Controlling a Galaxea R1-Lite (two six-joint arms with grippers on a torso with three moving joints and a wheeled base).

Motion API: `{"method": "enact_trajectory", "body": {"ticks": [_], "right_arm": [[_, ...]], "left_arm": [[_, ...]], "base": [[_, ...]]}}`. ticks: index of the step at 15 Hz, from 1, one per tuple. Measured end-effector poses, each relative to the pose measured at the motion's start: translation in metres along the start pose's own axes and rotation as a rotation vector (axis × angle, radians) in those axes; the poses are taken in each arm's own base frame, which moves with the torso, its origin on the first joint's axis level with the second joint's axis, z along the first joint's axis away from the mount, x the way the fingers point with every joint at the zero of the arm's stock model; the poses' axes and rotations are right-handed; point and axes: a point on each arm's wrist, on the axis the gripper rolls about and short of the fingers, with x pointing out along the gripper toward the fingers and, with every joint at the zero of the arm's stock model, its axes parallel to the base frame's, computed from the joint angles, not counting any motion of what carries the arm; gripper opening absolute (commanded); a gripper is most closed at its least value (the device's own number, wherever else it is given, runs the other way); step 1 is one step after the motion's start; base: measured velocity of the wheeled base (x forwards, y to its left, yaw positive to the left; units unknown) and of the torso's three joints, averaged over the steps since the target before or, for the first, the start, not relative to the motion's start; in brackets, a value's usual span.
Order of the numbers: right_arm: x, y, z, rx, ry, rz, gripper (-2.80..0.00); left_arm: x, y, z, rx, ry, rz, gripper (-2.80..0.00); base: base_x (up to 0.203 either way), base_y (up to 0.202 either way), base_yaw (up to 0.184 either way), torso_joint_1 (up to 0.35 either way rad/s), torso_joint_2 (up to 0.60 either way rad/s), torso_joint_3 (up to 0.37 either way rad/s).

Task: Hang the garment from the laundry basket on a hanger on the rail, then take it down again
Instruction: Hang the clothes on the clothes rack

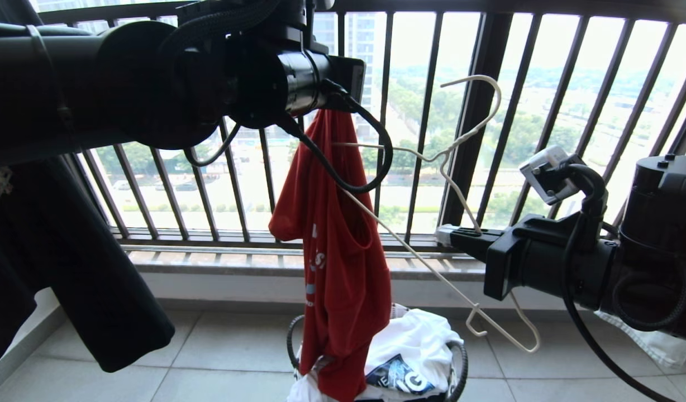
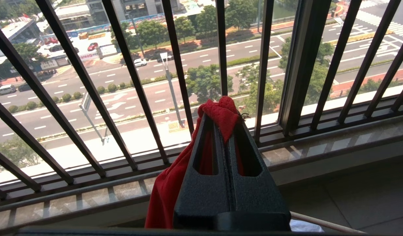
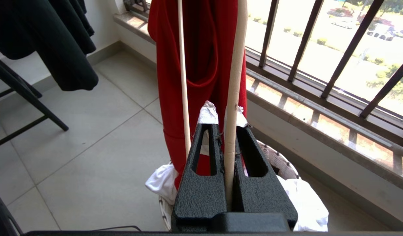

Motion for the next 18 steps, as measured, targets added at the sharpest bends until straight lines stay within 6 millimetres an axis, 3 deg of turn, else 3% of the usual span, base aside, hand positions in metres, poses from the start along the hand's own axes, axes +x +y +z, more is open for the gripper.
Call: {"method": "enact_trajectory", "body": {"ticks": [4, 7, 18], "right_arm": [[-0.001, 0.007, -0.004, -0.001, 0.029, 0.029, -2.8], [-0.002, 0.005, 0.0, -0.001, 0.012, 0.016, -2.8], [-0.002, -0.031, 0.012, 0.013, -0.025, -0.125, -2.8]], "left_arm": [[0.005, -0.002, 0.003, -0.001, -0.07, 0.006, -2.8], [0.005, -0.006, -0.005, 0.022, -0.019, -0.006, -2.8], [-0.034, -0.033, -0.001, 0.025, 0.109, -0.106, -2.8]], "base": [[0.0, 0.0, 0.0, 0.0, 0.0, 0.0], [0.0, 0.0, 0.0, 0.0, 0.0, 0.0], [0.0, 0.0, 0.0, 0.0, 0.0, 0.0]]}}
